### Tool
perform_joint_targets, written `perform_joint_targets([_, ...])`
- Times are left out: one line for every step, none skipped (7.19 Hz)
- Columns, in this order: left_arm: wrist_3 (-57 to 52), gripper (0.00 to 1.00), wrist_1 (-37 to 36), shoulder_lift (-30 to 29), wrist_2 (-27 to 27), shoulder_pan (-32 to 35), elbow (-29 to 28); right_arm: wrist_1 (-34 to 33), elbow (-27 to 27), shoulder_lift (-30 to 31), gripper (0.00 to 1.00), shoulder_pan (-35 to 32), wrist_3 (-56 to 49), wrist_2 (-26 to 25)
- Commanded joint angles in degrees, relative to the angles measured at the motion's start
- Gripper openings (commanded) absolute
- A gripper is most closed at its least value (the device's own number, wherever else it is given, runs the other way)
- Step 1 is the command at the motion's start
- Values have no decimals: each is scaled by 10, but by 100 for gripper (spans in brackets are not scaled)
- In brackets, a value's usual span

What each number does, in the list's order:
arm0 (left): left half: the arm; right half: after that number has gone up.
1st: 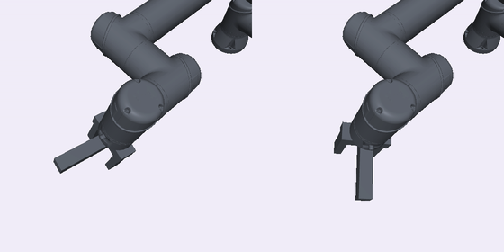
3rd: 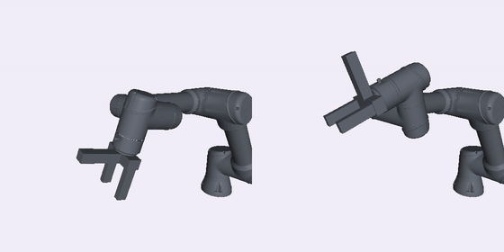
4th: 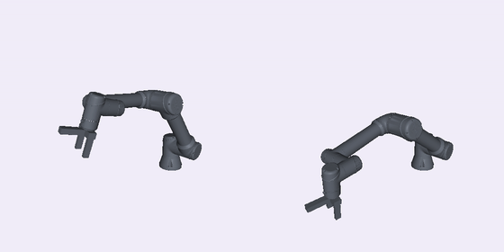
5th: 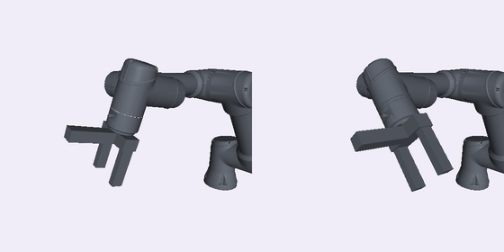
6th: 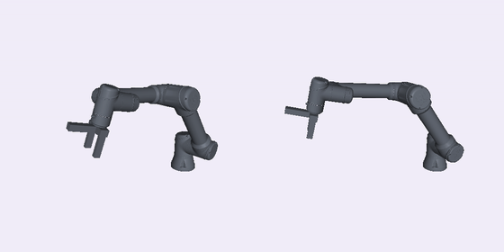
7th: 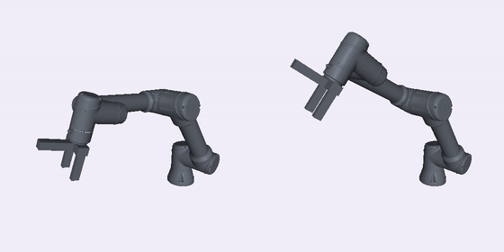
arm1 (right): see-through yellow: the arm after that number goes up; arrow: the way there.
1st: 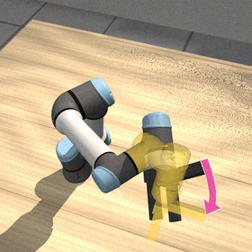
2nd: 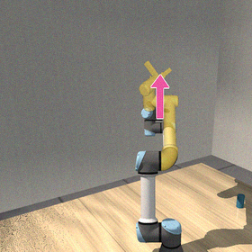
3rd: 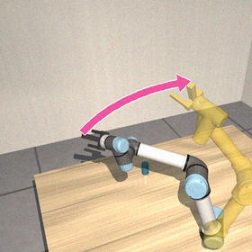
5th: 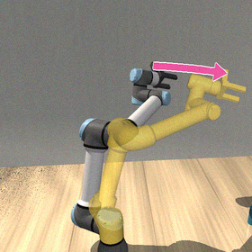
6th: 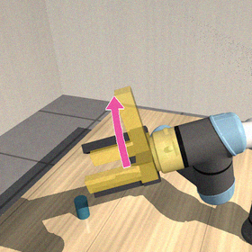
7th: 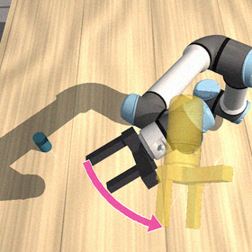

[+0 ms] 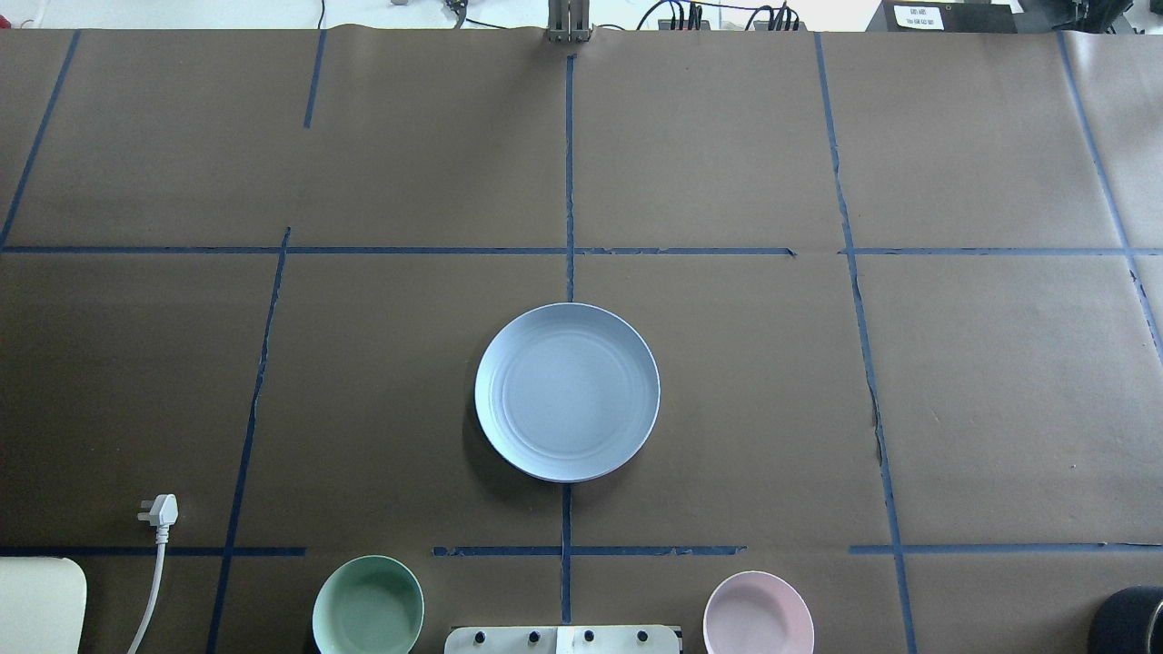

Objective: Stack three plates with pink and blue

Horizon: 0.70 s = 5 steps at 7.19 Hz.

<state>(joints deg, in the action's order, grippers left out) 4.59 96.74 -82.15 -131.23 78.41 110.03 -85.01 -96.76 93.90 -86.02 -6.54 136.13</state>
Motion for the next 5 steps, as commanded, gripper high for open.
perform_joint_targets([-95,100,-105,0,-49,68,-10,-26,26,1,100,-35,-80,-1])
perform_joint_targets([-96,100,-117,-1,-51,68,-23,-27,26,-3,100,-35,-80,-2])
perform_joint_targets([-96,100,-118,4,-53,68,-27,-27,26,-2,100,-35,-79,-2])
perform_joint_targets([-94,100,-117,5,-53,68,-28,-27,22,3,100,-35,-77,-3])
perform_joint_targets([-97,100,-111,2,-54,68,-44,-27,20,5,100,-35,-74,-3])
